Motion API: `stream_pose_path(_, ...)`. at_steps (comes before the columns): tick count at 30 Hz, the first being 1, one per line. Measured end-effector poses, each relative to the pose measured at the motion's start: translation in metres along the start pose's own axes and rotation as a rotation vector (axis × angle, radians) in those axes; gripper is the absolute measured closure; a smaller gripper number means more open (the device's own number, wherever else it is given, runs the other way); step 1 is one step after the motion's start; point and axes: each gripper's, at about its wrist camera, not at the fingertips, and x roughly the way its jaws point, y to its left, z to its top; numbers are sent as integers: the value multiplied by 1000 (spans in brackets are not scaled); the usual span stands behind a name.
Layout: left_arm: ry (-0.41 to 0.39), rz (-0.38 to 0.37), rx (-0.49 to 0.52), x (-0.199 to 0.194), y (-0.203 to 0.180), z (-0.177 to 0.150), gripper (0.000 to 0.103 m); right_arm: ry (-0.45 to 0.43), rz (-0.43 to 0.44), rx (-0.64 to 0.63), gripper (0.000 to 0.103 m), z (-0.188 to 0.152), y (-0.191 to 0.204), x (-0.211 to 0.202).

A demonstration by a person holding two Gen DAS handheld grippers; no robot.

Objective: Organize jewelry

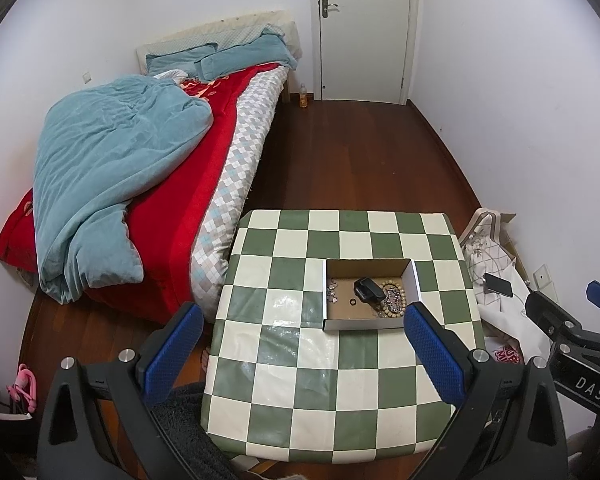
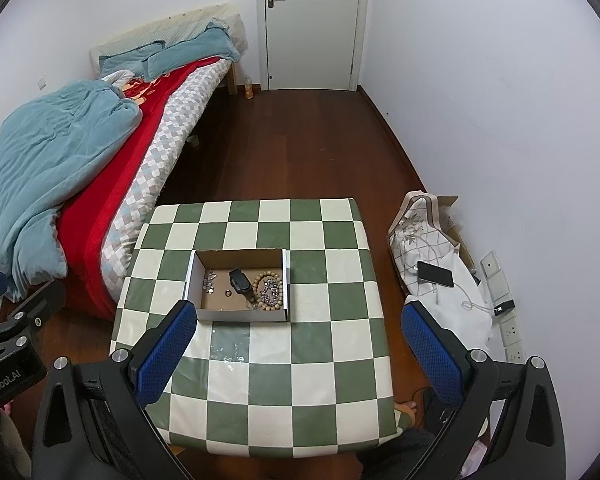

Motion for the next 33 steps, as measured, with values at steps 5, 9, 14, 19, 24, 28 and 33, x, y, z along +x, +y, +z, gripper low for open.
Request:
stream_pose_path(5,-3,-1,0,-1,0,-1,1,-4,-1,6,0,1,-1,-2)
stream_pose_path(9,-8,-1,0,-2,-4,3,1,-8,-3,11,0,3,-1,-4)
stream_pose_path(14,-8,-1,1,-3,-5,5,1,-11,-4,17,0,4,-2,-7)
stream_pose_path(19,-9,-4,0,-4,-5,4,1,-11,-3,18,0,3,-2,-7)
stream_pose_path(24,-14,-4,1,-5,-8,7,1,-11,-2,17,0,4,-2,-8)
stream_pose_path(28,-11,-3,0,-5,-6,6,1,-11,-1,17,0,3,-2,-7)
stream_pose_path(33,-11,-5,-2,-7,-8,8,1,-4,-2,15,0,4,-2,-8)
